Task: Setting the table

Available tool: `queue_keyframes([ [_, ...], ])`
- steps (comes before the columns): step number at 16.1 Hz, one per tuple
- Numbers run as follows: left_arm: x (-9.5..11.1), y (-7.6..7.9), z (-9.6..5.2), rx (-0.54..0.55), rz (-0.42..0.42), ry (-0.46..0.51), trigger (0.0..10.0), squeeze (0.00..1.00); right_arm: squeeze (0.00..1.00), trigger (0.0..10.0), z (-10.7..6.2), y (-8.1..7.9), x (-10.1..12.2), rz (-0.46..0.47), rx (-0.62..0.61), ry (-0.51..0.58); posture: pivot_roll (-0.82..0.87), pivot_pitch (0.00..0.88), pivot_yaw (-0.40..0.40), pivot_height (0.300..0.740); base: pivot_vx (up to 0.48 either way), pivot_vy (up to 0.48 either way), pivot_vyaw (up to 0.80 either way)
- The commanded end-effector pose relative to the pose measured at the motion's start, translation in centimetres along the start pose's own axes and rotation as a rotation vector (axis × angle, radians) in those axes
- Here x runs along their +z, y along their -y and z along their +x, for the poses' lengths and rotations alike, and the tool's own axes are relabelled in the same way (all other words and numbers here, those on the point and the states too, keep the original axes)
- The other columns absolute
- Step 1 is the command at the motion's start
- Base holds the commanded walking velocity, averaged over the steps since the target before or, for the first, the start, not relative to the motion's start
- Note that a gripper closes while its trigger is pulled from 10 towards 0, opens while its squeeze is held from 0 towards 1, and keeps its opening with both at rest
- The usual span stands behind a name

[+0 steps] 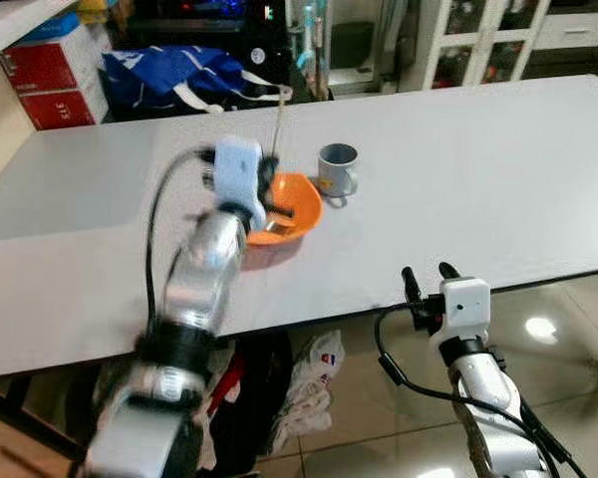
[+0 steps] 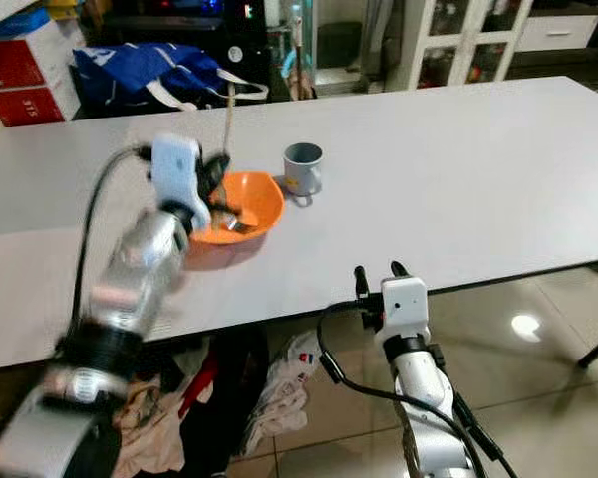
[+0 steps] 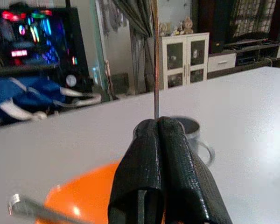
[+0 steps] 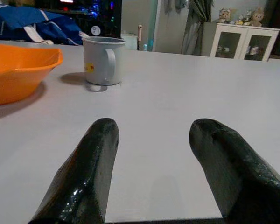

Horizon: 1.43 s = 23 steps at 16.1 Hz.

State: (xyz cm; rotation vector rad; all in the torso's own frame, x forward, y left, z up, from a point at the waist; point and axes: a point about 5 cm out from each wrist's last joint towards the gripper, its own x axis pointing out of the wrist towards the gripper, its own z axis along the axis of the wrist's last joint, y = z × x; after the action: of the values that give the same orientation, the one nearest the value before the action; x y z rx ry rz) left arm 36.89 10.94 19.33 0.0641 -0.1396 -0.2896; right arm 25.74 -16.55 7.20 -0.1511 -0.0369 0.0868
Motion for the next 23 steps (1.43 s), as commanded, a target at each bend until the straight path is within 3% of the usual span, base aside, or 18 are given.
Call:
queue_keyframes([
  [1,0.1,-0.3,0.3,-0.001,0.018,-0.008,0.0,0.00,0.00,10.0,-0.1,-0.2,0.2,-0.002,-0.003,0.001,-0.06,0.000,0.088,0.740,0.000,0.000,0.00],
  [3,0.4,-0.7,1.3,-0.028,0.102,-0.037,0.0,0.00,0.00,10.0,-0.2,-0.3,0.1,0.002,-0.004,-0.002,-0.06,0.000,0.094,0.740,0.000,0.000,0.00],
  [6,1.4,-2.5,2.7,-0.027,0.230,-0.065,0.0,0.00,0.00,10.0,-0.3,-0.5,-0.1,0.007,-0.004,-0.009,-0.07,0.000,0.110,0.740,0.000,0.000,0.00],
  [9,2.1,-3.2,3.4,-0.010,0.262,-0.069,0.0,0.00,0.00,10.0,-0.5,-0.5,-0.2,0.011,-0.009,-0.012,-0.07,0.000,0.116,0.740,0.000,0.000,0.00],
  [11,1.9,-2.4,3.8,0.000,0.229,-0.064,0.0,0.00,0.00,10.0,-0.7,-0.5,-0.3,0.010,-0.009,-0.015,-0.08,0.000,0.115,0.740,0.000,0.000,0.00],
  [14,1.3,-0.1,4.2,-0.053,0.283,-0.058,0.0,0.00,0.00,10.0,-0.8,-0.1,-0.2,0.003,-0.010,-0.018,-0.10,0.000,0.110,0.740,0.000,0.000,0.00],
  [18,0.9,0.0,4.2,-0.042,0.176,-0.074,0.0,0.00,0.00,10.0,-0.7,0.1,-0.2,0.001,-0.014,-0.022,-0.10,0.000,0.112,0.740,0.000,0.000,0.00],
  [20,0.2,-0.8,4.1,0.014,0.059,-0.110,0.0,0.00,0.00,10.0,-0.6,0.1,-0.2,0.001,-0.009,-0.026,-0.10,0.000,0.107,0.740,0.000,0.000,0.00],
  [23,0.1,-2.4,3.8,0.147,-0.124,-0.085,0.0,0.00,0.00,10.0,-0.6,0.0,-0.2,-0.002,0.006,-0.032,-0.10,0.000,0.087,0.740,0.000,0.000,0.00],
])
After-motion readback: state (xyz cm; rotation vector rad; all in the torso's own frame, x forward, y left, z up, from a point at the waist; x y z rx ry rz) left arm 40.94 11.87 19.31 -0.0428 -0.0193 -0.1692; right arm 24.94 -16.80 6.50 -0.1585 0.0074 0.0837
